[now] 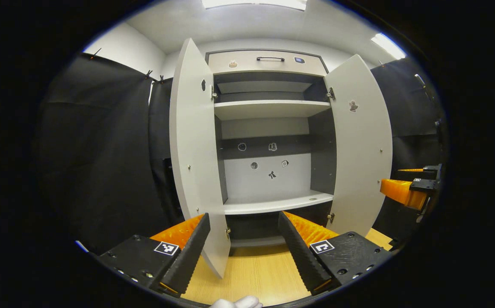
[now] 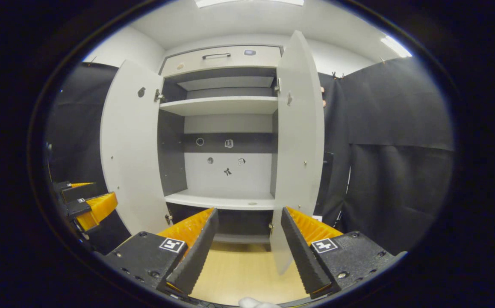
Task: Open the right door of the double-door shoe cabinet with the right hand, and open the left door with the left hand.
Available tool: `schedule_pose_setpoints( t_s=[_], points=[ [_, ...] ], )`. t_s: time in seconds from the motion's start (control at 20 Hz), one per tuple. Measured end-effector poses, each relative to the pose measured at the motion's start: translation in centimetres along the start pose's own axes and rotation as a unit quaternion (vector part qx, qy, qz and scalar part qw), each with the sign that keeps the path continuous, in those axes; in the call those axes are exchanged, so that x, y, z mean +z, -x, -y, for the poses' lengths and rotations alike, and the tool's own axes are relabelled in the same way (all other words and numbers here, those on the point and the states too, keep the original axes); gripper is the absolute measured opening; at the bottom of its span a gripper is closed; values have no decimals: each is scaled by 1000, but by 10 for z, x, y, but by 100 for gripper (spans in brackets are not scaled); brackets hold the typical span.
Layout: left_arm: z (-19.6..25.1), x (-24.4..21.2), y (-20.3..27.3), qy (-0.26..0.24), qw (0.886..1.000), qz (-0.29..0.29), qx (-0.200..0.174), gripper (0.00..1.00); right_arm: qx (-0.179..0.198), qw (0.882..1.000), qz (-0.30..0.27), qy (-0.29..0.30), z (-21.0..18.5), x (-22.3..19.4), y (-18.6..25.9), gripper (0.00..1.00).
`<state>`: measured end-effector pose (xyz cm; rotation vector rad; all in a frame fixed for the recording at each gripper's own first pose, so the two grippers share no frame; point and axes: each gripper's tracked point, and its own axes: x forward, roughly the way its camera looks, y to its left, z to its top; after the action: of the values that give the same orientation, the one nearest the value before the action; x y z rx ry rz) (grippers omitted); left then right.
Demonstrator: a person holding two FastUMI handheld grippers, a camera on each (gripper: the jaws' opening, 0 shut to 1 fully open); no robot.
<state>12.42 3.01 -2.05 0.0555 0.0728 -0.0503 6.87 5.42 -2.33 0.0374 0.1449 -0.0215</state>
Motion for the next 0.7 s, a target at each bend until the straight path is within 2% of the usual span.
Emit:
schedule_pose_setpoints(
  t_s=[0.05, 0.5, 0.55, 0.7],
  points=[
    [0, 0, 0, 2, 1000, -1, 1, 95, 0, 1000, 0, 1, -1, -1, 1, 93],
    [-3, 13, 5, 4, 1000, 12, -1, 95, 0, 1000, 8, -1, -5, 6, 4, 92],
    [-3, 15, 6, 3, 1000, 13, -3, 100, 0, 1000, 9, 0, -5, 7, 4, 92],
    [-4, 17, 7, -1, 1000, 15, -4, 95, -1, 1000, 12, 1, -7, 9, 7, 93]
  ],
)
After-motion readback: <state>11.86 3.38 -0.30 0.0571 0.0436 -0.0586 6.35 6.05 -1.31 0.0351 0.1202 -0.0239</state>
